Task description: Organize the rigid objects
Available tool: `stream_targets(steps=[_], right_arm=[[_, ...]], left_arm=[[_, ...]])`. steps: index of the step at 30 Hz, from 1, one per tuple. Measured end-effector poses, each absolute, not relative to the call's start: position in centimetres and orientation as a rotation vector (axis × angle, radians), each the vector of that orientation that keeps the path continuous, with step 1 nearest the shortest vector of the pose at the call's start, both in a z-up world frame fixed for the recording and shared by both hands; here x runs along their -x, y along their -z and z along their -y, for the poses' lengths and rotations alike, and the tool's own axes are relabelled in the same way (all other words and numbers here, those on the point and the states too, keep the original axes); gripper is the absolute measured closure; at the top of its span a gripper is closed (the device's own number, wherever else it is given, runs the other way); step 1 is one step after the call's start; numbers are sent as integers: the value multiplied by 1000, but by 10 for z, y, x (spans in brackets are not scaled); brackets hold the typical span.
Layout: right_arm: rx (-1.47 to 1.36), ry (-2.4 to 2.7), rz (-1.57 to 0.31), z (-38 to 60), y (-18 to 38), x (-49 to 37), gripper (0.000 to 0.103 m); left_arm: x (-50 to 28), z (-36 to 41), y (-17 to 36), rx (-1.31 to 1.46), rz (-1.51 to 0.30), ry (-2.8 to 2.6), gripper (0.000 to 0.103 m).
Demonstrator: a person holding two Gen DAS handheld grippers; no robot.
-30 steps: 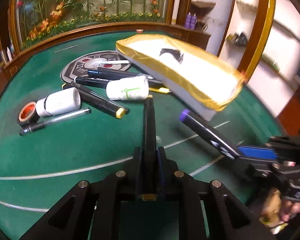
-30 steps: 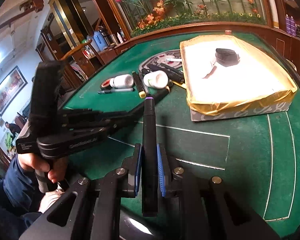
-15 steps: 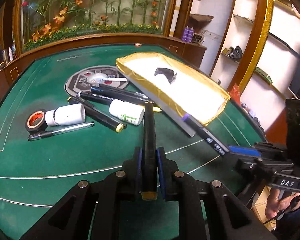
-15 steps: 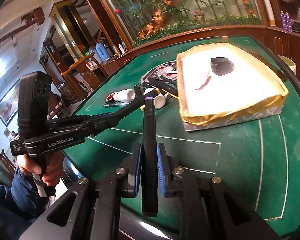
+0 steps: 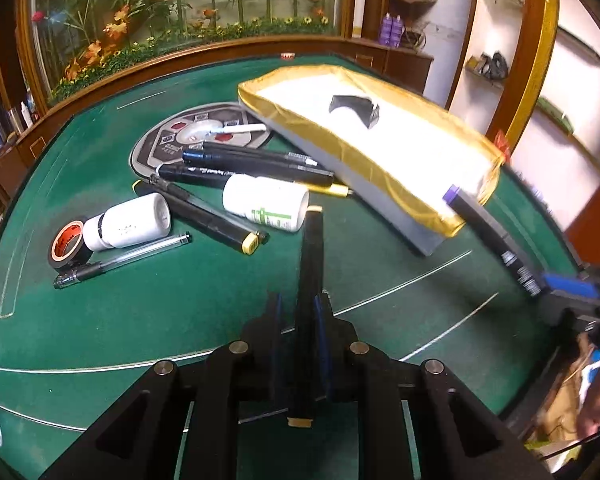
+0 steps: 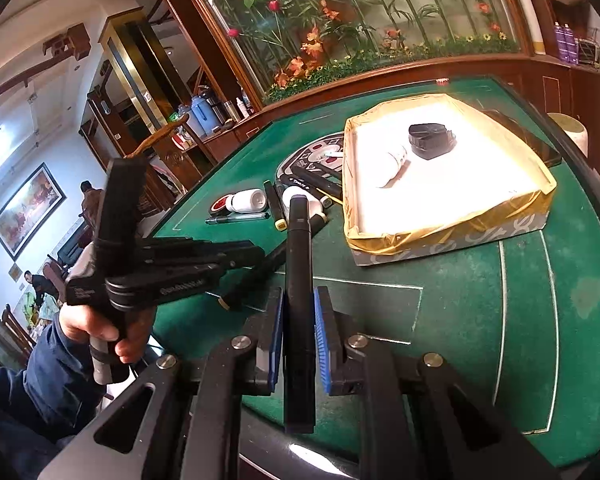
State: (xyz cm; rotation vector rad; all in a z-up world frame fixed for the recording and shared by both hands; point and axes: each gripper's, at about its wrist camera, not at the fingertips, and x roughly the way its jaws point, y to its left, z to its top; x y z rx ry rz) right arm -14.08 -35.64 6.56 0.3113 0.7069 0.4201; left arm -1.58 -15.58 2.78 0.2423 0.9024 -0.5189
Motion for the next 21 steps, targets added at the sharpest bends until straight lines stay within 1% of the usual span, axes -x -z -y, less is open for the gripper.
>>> stream_targets(steps=[1,2,3,4,5,6,9,13,17,21], right_arm=[[-308,-417,-707,357,-66,140,89],[-307,-412,-707,358,-67,139,89],[-309,-411,-706,359,-67,139,89],[-311,-412,-707,359,-68,138,89],[-314,-409,-707,360,-68,137,89],[-316,-407,-707,360,-68,137,89],[-321,-405,-704,362,-70,138,89],[-329,-392,-700,369,-73,137,89],[-336,-373,-695,379,-79,130,89],[-362,-342,-684,396,-93,111,89]], left_arm=[[15,158,-25,-255,-905,518,68],[14,162,-20,-271,-906,517,65],[13,165,-16,-286,-908,511,65],[11,167,-13,-296,-903,511,66],[9,167,-12,-279,-894,513,83],[8,167,-13,-256,-900,531,89],[16,168,-14,-283,-866,510,89],[23,159,-25,-198,-853,545,89],[25,154,-53,-103,-815,593,89],[18,170,-84,-26,-792,653,89]])
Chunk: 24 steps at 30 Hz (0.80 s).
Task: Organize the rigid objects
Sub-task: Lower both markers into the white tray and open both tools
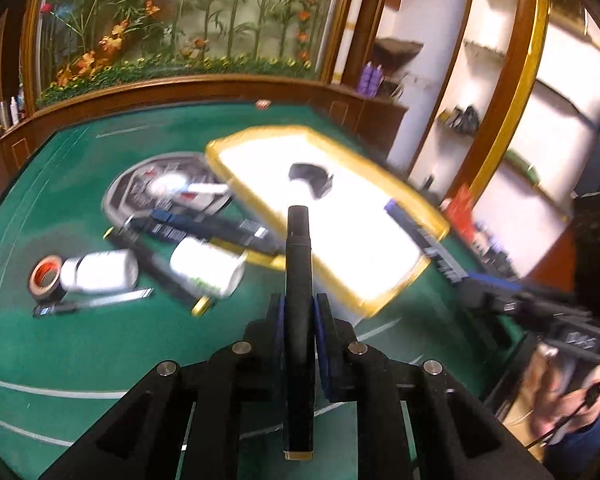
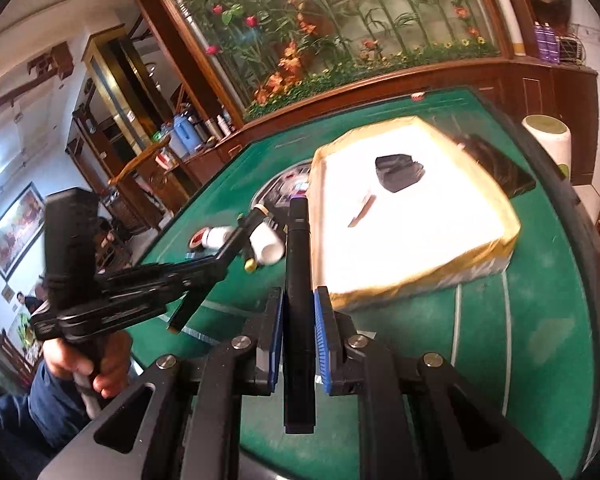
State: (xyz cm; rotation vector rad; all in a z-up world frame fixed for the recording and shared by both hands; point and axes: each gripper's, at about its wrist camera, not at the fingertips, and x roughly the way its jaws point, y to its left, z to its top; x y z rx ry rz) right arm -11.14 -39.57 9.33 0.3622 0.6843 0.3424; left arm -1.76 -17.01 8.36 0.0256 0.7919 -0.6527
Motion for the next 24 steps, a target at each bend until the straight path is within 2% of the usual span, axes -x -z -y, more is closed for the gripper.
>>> stream_targets(steps=[5,11,17,24], right_arm=[[-403,-268,-696,418,-103,70,89],[-504,-156,-750,448,-84,10,89],[-518,-111,-823,450,-55,-14,89],[-398,-56,-854,438,-52,-18,87]], left_arm=[[-4,216,-100,23,-788,665,89],[-41,266,-78,80,-860,632,90],[-55,284,-49,47,-931,617,90],[-59,285,-38,36,-934,609,89]])
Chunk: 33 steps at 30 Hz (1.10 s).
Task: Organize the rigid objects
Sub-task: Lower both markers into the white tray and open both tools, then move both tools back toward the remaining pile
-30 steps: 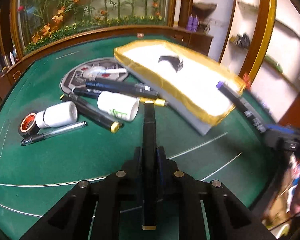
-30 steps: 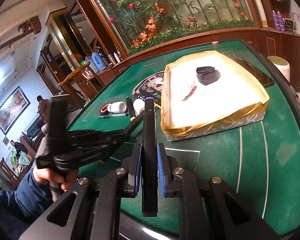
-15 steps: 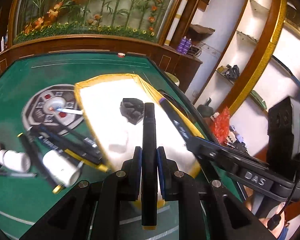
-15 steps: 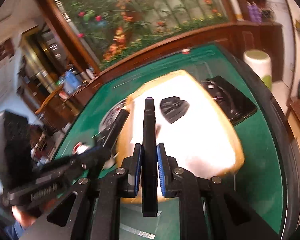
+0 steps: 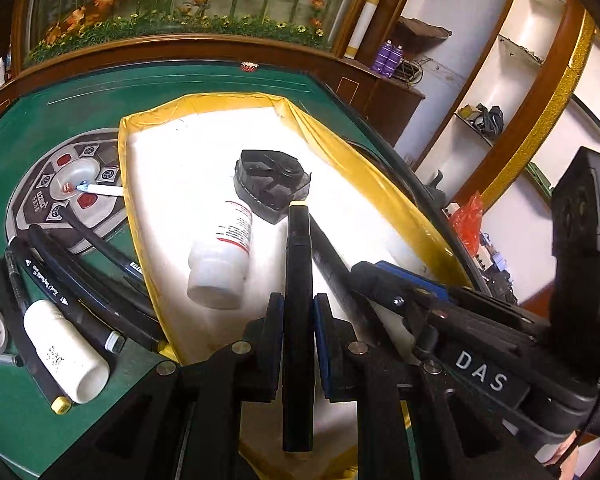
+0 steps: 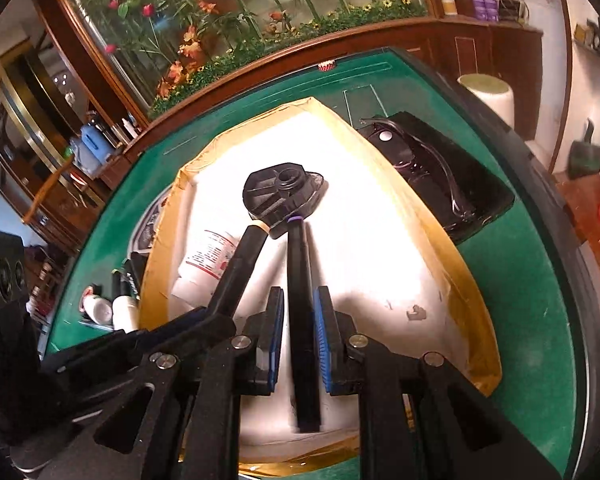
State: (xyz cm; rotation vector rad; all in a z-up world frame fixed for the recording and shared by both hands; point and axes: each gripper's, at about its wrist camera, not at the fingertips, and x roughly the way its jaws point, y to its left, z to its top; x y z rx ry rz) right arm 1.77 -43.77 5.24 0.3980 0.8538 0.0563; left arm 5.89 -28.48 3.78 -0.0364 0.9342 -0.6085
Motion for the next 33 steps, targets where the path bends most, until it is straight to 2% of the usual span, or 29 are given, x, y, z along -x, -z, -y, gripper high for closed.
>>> stream_targets(steps=[6,7,8,9,10,15,18,19,20,22,27,33], right_arm=[[-357,-5,-794,436,-65,-7,68],[-355,0,-769,435,-70,-2,67],[-357,-6,-748,433,-75,1,62],[-357,-10,-730,430,-80,4,58],[-355,-9,-710,427,-85,8,57],[-339,-68,-659,404,-105,16,56],[-339,-118,-662,388,-112,18,48],[-335,-131,-667,384,-112,18,48],[-333,-149,-676,379,-113,16,48],[-348,-216,-707,366,-112,11,48],[-345,-325,-788,333,-108,-14,48],[-241,-323,-899,286,-103,-88,48]], left_arm=[[-50,272,-50,64,-910,668,89],[-48,269,-53,60,-902,676,83],[-44,267,-57,53,-891,683,69],[-40,262,-61,54,-880,692,62],[-37,259,-64,63,-867,702,58],[-18,228,-84,88,-800,731,57],[-13,192,-94,108,-743,686,56],[-14,182,-96,118,-729,666,53],[-15,159,-98,139,-702,616,46],[-18,124,-97,140,-666,496,42],[-36,44,-76,199,-665,259,42],[-45,41,-46,218,-639,226,42]])
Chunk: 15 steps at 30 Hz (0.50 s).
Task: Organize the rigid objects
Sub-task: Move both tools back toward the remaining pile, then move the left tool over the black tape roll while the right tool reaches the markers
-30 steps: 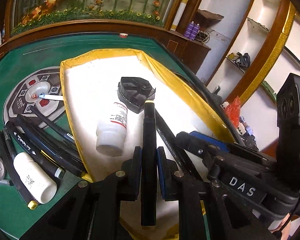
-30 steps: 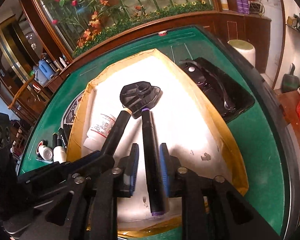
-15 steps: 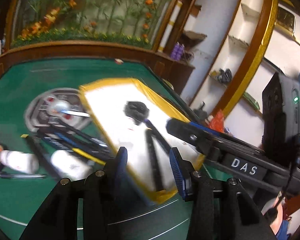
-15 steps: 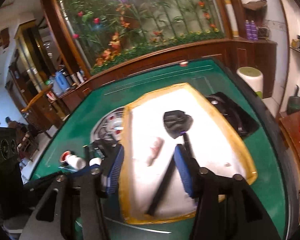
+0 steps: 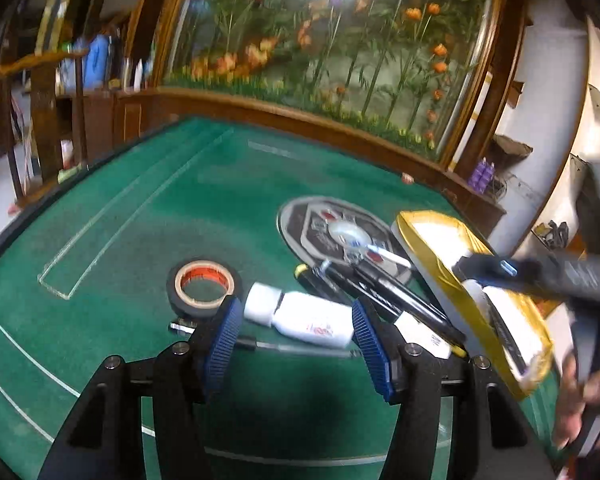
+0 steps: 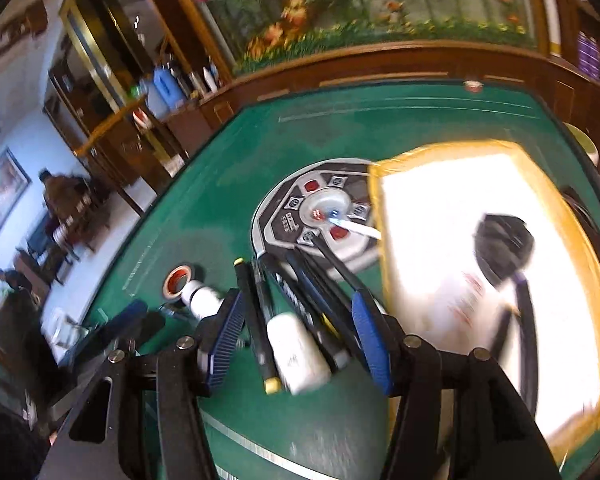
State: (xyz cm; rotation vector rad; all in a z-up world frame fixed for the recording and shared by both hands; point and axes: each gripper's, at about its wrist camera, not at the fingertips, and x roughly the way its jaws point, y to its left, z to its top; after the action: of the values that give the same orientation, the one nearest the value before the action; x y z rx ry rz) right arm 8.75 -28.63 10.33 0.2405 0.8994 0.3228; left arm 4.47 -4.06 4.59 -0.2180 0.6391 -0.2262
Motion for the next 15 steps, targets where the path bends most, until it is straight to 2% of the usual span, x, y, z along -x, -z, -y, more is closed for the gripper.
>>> stream_targets(steps=[8,15], right_arm=[[-314,-168,-988,282,-64,-140,51],[-202,-39,-999,279,-62,-186,53]], left_arm=[[-41,36,-49,253,-613,260,42],[-35,29,-47,274,-604,228,42]])
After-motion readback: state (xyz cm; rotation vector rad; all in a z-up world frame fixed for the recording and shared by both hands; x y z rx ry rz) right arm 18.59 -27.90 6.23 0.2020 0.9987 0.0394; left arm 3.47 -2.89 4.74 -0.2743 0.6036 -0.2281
